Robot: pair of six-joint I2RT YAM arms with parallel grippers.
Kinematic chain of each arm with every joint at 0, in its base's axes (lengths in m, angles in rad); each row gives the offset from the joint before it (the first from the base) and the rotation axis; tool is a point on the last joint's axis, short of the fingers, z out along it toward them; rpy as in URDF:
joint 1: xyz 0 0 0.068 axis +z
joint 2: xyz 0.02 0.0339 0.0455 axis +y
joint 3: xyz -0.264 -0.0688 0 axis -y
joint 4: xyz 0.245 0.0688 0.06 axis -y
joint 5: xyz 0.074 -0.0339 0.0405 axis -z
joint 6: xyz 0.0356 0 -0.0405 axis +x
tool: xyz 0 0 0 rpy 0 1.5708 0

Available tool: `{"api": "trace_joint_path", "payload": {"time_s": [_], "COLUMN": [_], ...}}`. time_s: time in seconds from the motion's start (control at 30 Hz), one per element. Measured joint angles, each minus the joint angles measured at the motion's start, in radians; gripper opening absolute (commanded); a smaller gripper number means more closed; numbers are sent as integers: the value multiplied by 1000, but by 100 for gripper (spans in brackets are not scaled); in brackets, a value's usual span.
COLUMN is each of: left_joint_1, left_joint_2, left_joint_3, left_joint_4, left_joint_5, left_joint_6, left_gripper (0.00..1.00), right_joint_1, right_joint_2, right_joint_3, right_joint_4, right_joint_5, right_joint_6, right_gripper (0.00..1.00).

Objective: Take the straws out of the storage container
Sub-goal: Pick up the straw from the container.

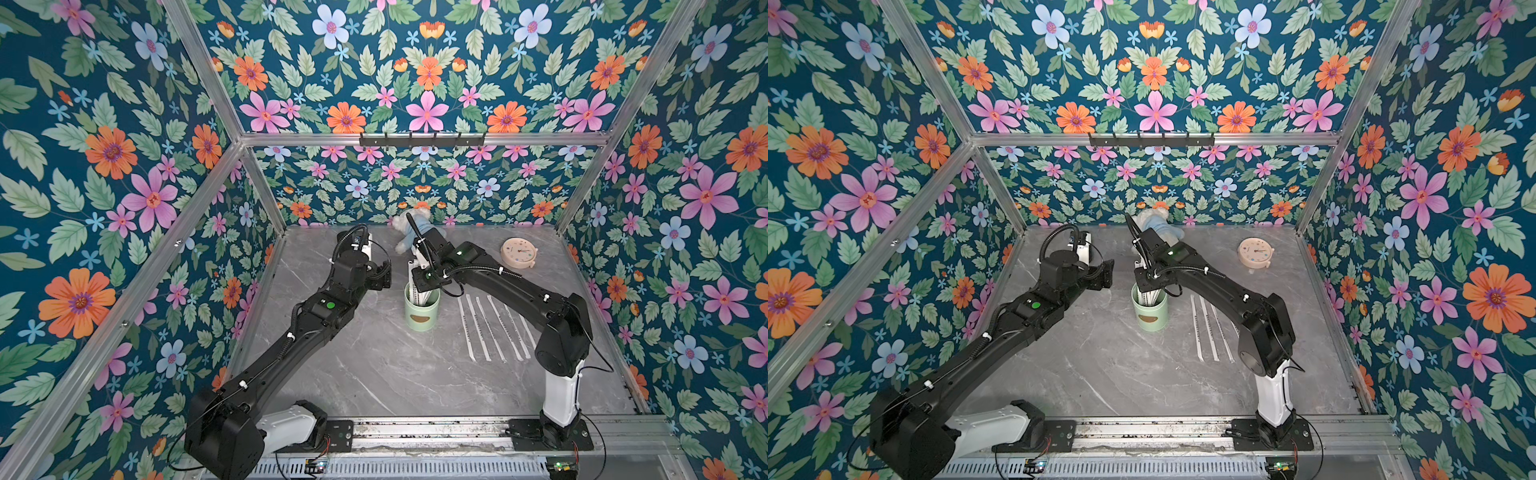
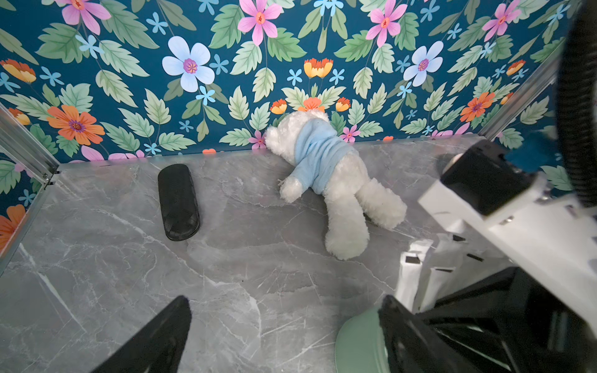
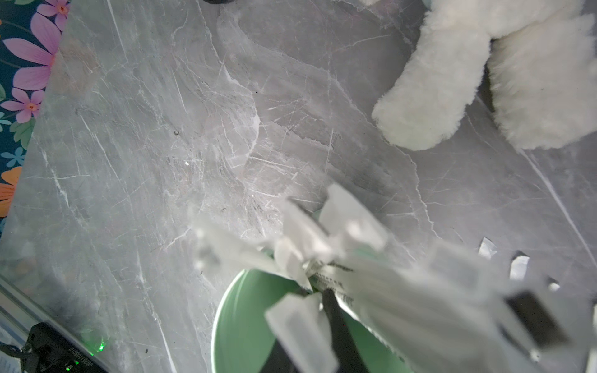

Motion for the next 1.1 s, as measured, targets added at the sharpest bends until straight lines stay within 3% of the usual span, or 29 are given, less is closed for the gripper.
{"api": "trace_joint_path", "payload": {"time_s": [0.7,1.1], "left_joint_1": [0,0], "left_joint_2": [0,0], "left_joint_3": [0,0], "left_joint_4": [0,0], "left_joint_5": [0,-3], "left_joint_6": [3,3], "left_gripper": [93,93], "right_joint_1": [3,4], "right_joint_2": [-132,-155], "right_joint_3": [-28,52], "right_joint_4": [-5,-66], "right_joint_5": [-4,-4], "right_joint_6": [-4,-29], "right_gripper": [10,8]}}
